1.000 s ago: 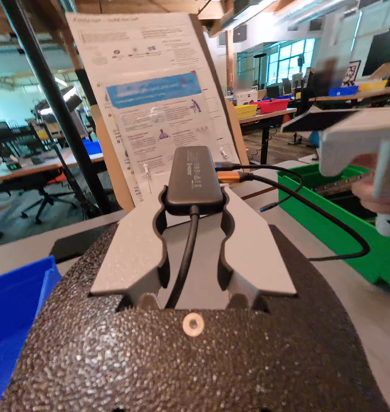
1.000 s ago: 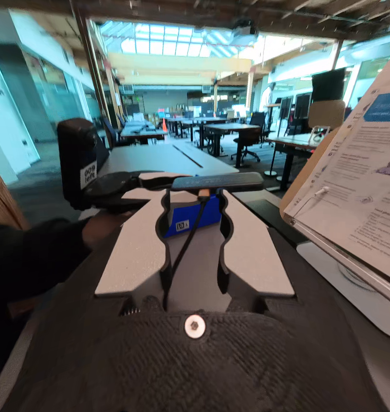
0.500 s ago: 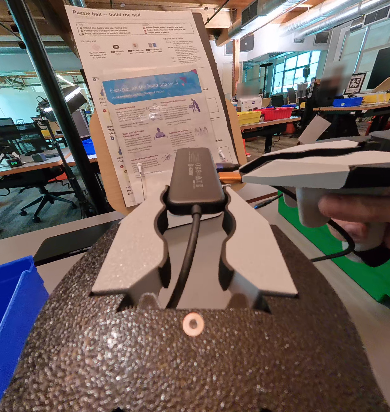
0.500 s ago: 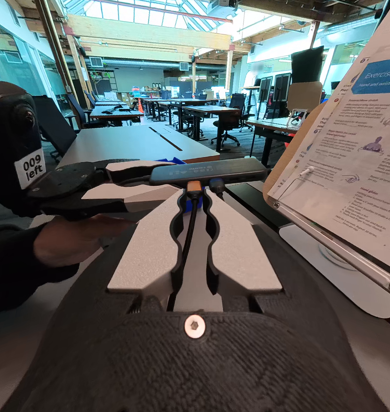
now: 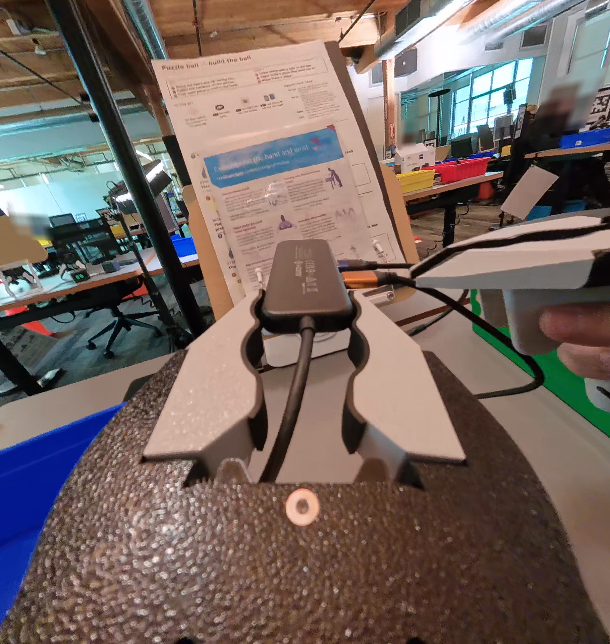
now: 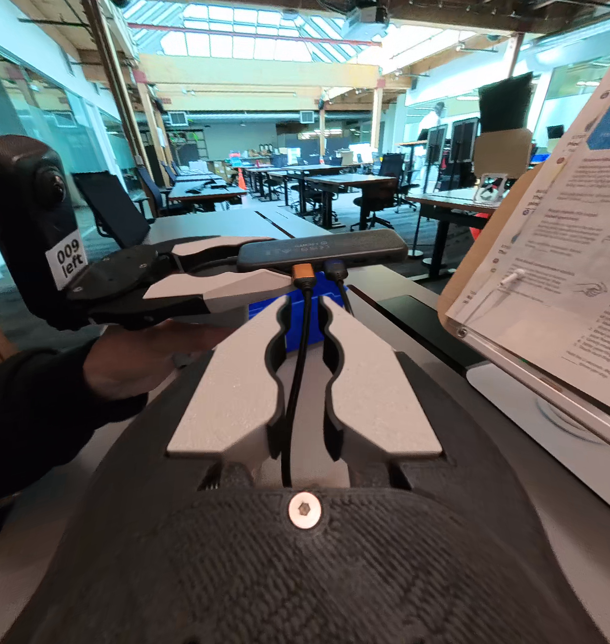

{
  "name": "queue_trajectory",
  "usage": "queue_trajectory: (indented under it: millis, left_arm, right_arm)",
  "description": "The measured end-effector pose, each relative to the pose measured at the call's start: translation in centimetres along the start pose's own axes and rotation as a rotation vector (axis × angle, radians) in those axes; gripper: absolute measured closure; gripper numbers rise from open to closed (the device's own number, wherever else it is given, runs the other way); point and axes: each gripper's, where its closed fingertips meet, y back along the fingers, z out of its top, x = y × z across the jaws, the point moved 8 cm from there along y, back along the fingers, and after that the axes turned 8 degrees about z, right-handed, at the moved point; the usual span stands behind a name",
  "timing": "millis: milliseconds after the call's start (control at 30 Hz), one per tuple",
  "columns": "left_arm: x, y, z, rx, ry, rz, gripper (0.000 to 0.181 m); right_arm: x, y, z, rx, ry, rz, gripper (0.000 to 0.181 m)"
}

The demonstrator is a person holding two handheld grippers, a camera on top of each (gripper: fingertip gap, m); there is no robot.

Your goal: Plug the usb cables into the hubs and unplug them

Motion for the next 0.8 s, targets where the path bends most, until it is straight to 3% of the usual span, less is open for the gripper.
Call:
queue_trajectory:
  millis: [33, 100, 233, 533, 800]
  left_arm:
    - [-0.1, 0.2, 0.2, -0.01, -0.014, 0.005, 0.136]
    - [-0.5, 0.4, 0.5, -0.025, -0.033, 0.01, 0.137]
    - [-1.2, 0.4, 0.8, -0.041, -0.024, -0.004, 0.137]
    - [-0.8, 0.6, 0.8, -0.051, 0.023, -0.012, 0.137]
    - [-0.8, 0.4, 0.7, -0.054, 0.055, -0.022, 0.137]
  right_arm:
    - [0.1, -0.1, 0.0, -0.007, -0.006, 0.014, 0.164]
    - [0.3, -0.5, -0.2, -0.003, -0.004, 0.014, 0.16]
    - [0.2, -0.9, -0.1, -0.032, 0.015, -0.037, 0.173]
    - [0.6, -1.6, 0.0, -0.116, -0.014, -0.021, 0.159]
    - [0.7, -1.9, 0.1, -0.134, 0.034, -0.067, 0.167]
